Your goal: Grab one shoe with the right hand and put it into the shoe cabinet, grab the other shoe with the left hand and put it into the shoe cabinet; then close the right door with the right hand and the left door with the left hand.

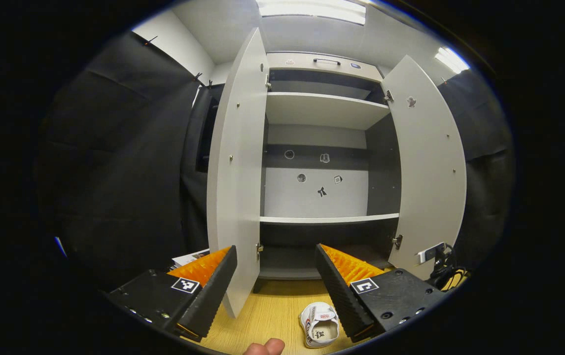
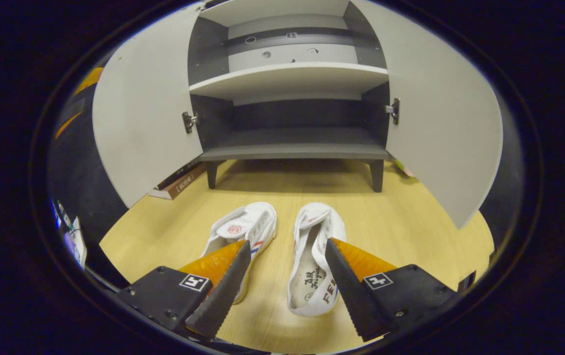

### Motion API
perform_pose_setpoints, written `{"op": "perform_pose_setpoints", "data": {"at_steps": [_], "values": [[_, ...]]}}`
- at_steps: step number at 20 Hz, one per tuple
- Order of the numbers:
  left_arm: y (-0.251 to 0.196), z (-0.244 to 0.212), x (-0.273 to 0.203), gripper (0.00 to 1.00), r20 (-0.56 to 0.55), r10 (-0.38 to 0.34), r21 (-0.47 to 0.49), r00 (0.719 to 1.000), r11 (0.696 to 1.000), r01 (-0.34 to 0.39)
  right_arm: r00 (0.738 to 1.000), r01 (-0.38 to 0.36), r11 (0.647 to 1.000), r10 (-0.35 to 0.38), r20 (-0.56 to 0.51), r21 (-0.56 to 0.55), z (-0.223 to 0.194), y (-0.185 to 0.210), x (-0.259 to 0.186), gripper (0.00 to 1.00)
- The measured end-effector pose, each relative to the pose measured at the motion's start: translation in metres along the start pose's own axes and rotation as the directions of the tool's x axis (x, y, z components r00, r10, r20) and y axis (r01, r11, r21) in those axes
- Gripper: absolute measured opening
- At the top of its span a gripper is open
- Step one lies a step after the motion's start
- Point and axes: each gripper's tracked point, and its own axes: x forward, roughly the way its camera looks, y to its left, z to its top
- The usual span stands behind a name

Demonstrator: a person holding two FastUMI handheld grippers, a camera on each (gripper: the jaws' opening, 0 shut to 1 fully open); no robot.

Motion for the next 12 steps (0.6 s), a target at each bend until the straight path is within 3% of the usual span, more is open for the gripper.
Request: {"op": "perform_pose_setpoints", "data": {"at_steps": [6,8,9,12], "values": [[0.007,-0.007,0.003,0.95,-0.016,0.008,-0.004,1.0,1.0,-0.008,0.995,-0.013,0.999,0.018,-0.094,0.052,-0.022,-0.001,0.031,0.87],[0.01,-0.009,0.004,0.95,-0.023,0.012,-0.003,1.0,1.0,-0.012,0.994,-0.013,0.998,0.02,-0.112,0.063,-0.025,-0.001,0.043,0.72],[0.012,-0.011,0.005,0.95,-0.025,0.014,-0.003,1.0,1.0,-0.014,0.993,-0.009,0.998,0.016,-0.119,0.057,-0.027,-0.003,0.048,0.76],[0.016,-0.016,0.007,0.95,-0.035,0.023,0.0,0.999,1.0,-0.023,0.991,-0.004,0.999,0.01,-0.135,0.04,-0.033,-0.002,0.063,0.67]]}}
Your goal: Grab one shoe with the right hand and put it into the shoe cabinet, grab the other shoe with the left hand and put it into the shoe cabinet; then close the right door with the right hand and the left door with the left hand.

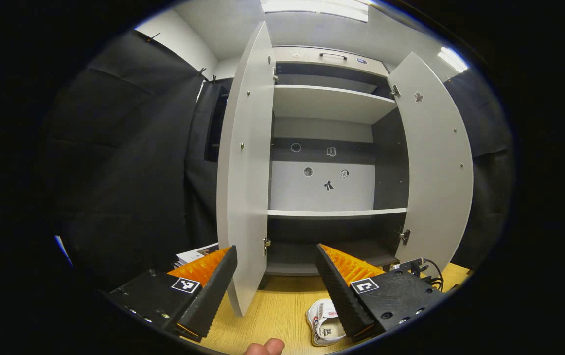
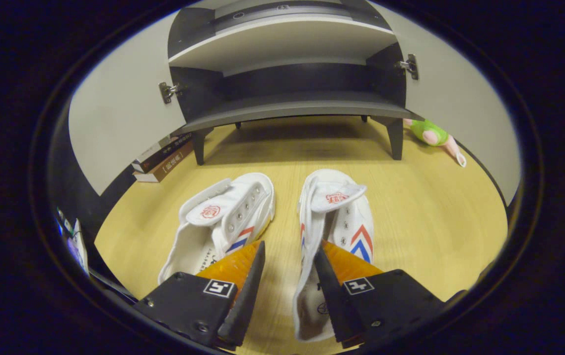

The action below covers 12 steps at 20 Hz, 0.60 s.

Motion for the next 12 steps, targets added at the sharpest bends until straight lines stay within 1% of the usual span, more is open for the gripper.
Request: {"op": "perform_pose_setpoints", "data": {"at_steps": [1,2,3,4,5,6,7,9,10,11,12], "values": [[0.002,-0.001,0.001,0.95,-0.004,0.004,0.0,1.0,1.0,-0.004,1.0,0.012,1.0,-0.012,0.003,-0.013,0.001,-0.001,0.004,0.53],[0.003,-0.003,0.001,0.95,-0.009,0.007,0.0,1.0,1.0,-0.007,1.0,0.028,0.999,-0.028,0.01,-0.03,0.003,-0.004,0.007,0.59],[0.003,-0.005,0.001,0.95,-0.015,0.008,-0.002,1.0,1.0,-0.008,0.999,0.042,0.998,-0.041,0.017,-0.043,0.004,-0.005,0.011,0.54],[0.004,-0.007,0.002,0.95,-0.021,0.009,-0.004,1.0,1.0,-0.009,0.998,0.057,0.997,-0.056,0.024,-0.048,0.006,-0.007,0.014,0.43],[0.004,-0.009,0.002,0.95,-0.026,0.01,-0.005,1.0,1.0,-0.01,0.996,0.08,0.996,-0.078,0.034,-0.051,0.007,-0.013,0.016,0.45],[0.005,-0.01,0.002,0.95,-0.03,0.011,-0.006,0.999,1.0,-0.011,0.994,0.099,0.994,-0.098,0.04,-0.047,0.009,-0.017,0.018,0.39],[0.005,-0.011,0.002,0.95,-0.032,0.01,-0.007,0.999,1.0,-0.01,0.994,0.102,0.994,-0.1,0.046,-0.043,0.009,-0.018,0.018,0.19],[0.004,-0.013,0.003,0.95,-0.034,0.009,-0.007,0.999,1.0,-0.009,0.994,0.099,0.994,-0.096,0.055,-0.049,0.01,-0.022,0.017,0.06],[0.004,-0.013,0.004,0.95,-0.035,0.007,-0.008,0.999,1.0,-0.008,0.994,0.092,0.994,-0.089,0.058,-0.054,0.011,-0.021,0.017,0.08],[0.003,-0.013,0.005,0.95,-0.034,0.007,-0.009,0.999,1.0,-0.007,0.995,0.083,0.995,-0.079,0.06,-0.058,0.01,-0.021,0.017,0.04],[0.002,-0.014,0.005,0.95,-0.033,0.005,-0.01,0.999,1.0,-0.006,0.995,0.077,0.995,-0.073,0.067,-0.06,0.011,-0.021,0.016,0.04]]}}
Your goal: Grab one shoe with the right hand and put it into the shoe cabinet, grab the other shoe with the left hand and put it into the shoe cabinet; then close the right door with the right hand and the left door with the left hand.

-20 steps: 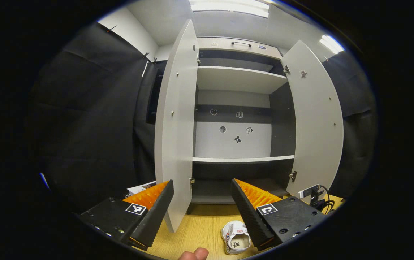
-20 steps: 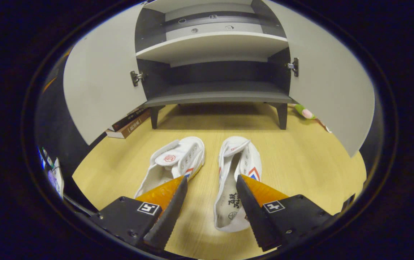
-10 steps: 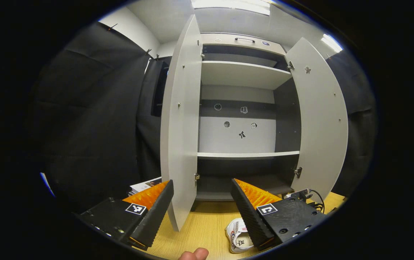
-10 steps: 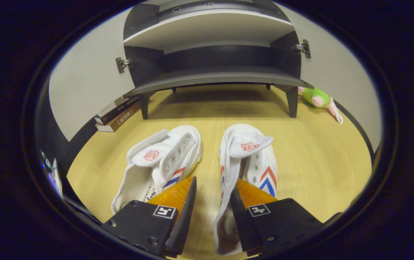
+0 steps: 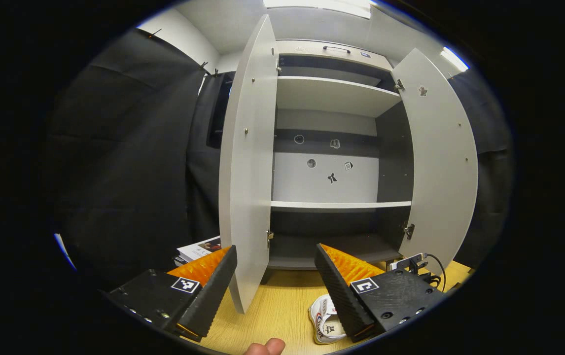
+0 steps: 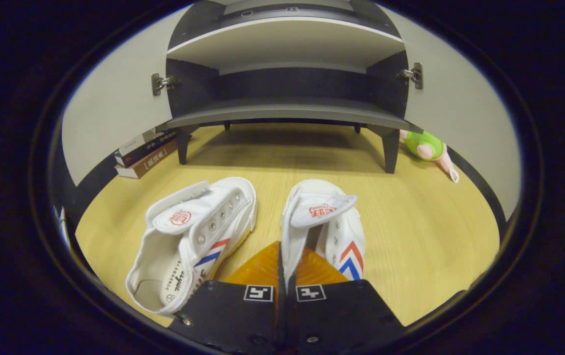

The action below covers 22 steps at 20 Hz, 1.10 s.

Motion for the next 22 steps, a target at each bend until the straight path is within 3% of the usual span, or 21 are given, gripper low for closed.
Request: {"op": "perform_pose_setpoints", "data": {"at_steps": [4,11,22], "values": [[-0.002,-0.001,0.002,0.95,0.002,-0.005,-0.002,1.0,1.0,0.005,0.998,0.027,0.999,-0.025,0.051,-0.041,0.009,-0.003,-0.003,0.03],[-0.01,-0.002,0.003,0.95,0.002,-0.026,-0.005,1.0,1.0,0.026,0.983,0.041,0.995,-0.024,0.18,-0.094,0.044,-0.021,-0.053,0.03],[-0.041,0.003,0.008,0.95,0.033,-0.095,0.004,0.995,0.995,0.095,0.901,0.038,0.994,0.009,0.434,-0.099,0.199,-0.016,-0.179,0.03]]}}
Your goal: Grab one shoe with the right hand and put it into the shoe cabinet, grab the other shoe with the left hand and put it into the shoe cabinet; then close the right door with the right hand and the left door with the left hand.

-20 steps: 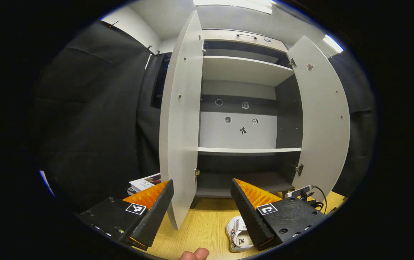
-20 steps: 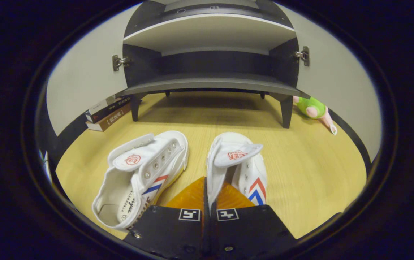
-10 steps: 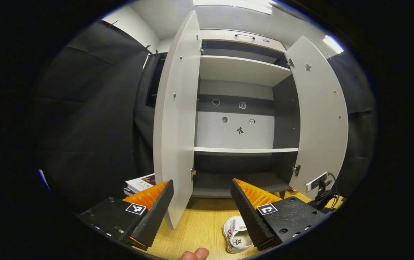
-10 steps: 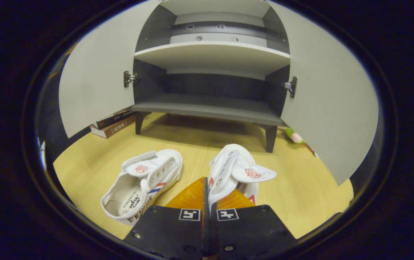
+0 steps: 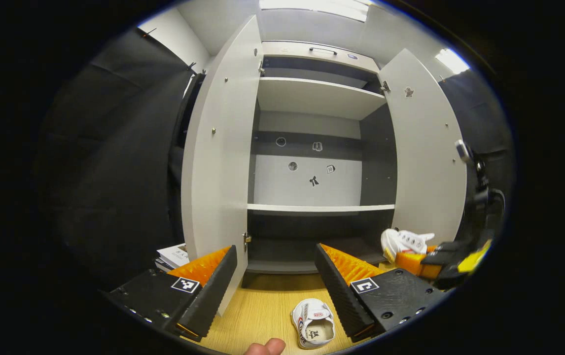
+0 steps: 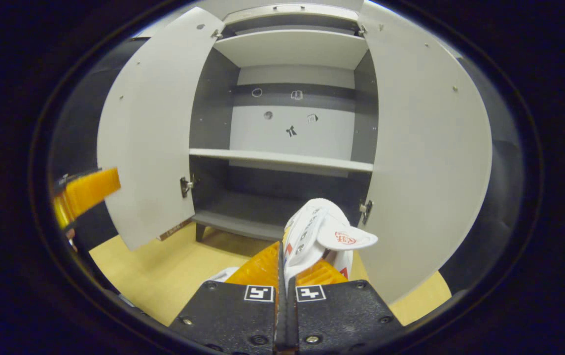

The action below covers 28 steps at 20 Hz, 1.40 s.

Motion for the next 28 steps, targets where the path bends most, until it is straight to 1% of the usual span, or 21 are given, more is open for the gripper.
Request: {"op": "perform_pose_setpoints", "data": {"at_steps": [2,7,8,9,10,13,17,18,19,21,24,28], "values": [[-0.004,0.0,0.002,0.95,0.01,-0.011,0.004,1.0,1.0,0.011,0.999,-0.014,1.0,0.014,0.04,-0.013,0.04,0.001,0.008,0.03],[-0.012,0.0,0.0,0.95,0.01,-0.027,0.01,1.0,1.0,0.027,0.996,-0.038,0.999,0.041,0.074,-0.038,0.127,-0.004,0.06,0.04],[-0.012,0.0,0.001,0.95,0.013,-0.025,0.015,1.0,1.0,0.024,0.997,-0.029,0.998,0.032,0.069,-0.056,0.141,-0.007,0.074,0.04],[-0.01,-0.001,-0.001,0.95,0.014,-0.022,0.018,1.0,1.0,0.022,0.998,-0.017,0.998,0.021,0.063,-0.065,0.153,-0.012,0.09,0.01],[-0.011,-0.002,-0.002,0.95,0.011,-0.022,0.018,1.0,1.0,0.021,0.998,-0.008,0.998,0.012,0.057,-0.066,0.165,-0.016,0.106,0.03],[-0.009,-0.007,-0.003,0.95,-0.006,-0.021,0.017,1.0,1.0,0.021,1.0,0.019,0.997,-0.019,-0.01,-0.071,0.186,-0.028,0.16,0.04],[0.004,-0.01,-0.004,0.95,-0.012,0.007,0.039,1.0,0.999,-0.007,0.993,0.044,0.998,-0.049,-0.107,-0.047,0.194,-0.042,0.217,0.03],[0.006,-0.013,-0.003,0.95,-0.021,0.01,0.034,1.0,0.999,-0.009,0.99,0.045,0.998,-0.052,-0.134,-0.055,0.194,-0.043,0.229,0.01],[0.008,-0.015,-0.001,0.95,-0.026,0.011,0.027,1.0,1.0,-0.01,0.985,0.043,0.997,-0.054,-0.164,-0.069,0.191,-0.044,0.24,0.04],[0.014,-0.018,0.001,0.95,-0.035,0.021,0.027,0.999,0.999,-0.02,0.973,0.047,0.994,-0.068,-0.223,-0.096,0.184,-0.045,0.258,0.03],[0.024,-0.018,0.003,0.95,-0.034,0.045,0.04,0.998,0.998,-0.043,0.944,0.037,0.988,-0.085,-0.319,-0.152,0.165,-0.049,0.272,0.04],[0.028,-0.021,0.005,0.95,-0.04,0.055,0.04,0.998,0.998,-0.053,0.925,0.032,0.987,-0.088,-0.37,-0.156,0.154,-0.048,0.285,0.03]]}}
